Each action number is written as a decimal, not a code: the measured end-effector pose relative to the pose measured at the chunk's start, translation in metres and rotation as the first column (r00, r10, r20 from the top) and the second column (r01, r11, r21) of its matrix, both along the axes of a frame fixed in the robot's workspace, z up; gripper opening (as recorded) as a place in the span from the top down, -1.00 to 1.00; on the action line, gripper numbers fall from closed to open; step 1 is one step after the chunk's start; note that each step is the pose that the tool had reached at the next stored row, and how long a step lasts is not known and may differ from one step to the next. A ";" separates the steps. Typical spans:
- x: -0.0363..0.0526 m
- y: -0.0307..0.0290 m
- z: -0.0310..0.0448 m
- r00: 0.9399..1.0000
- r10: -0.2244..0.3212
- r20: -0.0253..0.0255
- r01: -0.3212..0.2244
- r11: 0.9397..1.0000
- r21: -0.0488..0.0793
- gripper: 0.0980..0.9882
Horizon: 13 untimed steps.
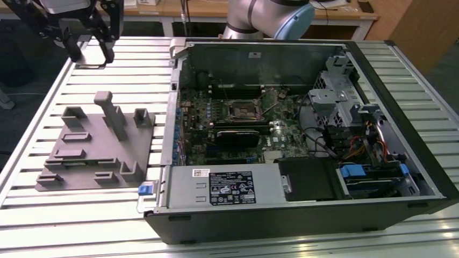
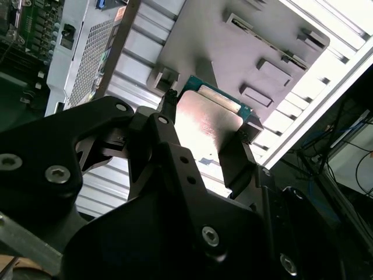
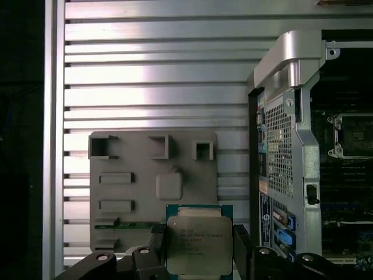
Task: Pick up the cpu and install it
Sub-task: 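Pick up the cpu and move it towards the insertion slot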
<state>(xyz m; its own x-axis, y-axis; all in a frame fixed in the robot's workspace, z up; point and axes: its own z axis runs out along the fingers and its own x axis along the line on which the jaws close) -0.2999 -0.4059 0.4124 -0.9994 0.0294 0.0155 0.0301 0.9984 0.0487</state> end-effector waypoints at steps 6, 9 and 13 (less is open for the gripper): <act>0.0042 0.0006 0.0000 1.000 0.000 0.000 0.000 1.000 0.000 0.00; 0.0063 0.0009 -0.0001 1.000 0.000 0.000 0.000 1.000 0.000 0.00; 0.0094 0.0014 -0.0001 1.000 0.000 0.000 0.000 1.000 0.000 0.00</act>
<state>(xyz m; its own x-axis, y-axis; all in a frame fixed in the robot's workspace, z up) -0.2905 -0.4045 0.4123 -0.9994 0.0294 0.0155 0.0301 0.9984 0.0487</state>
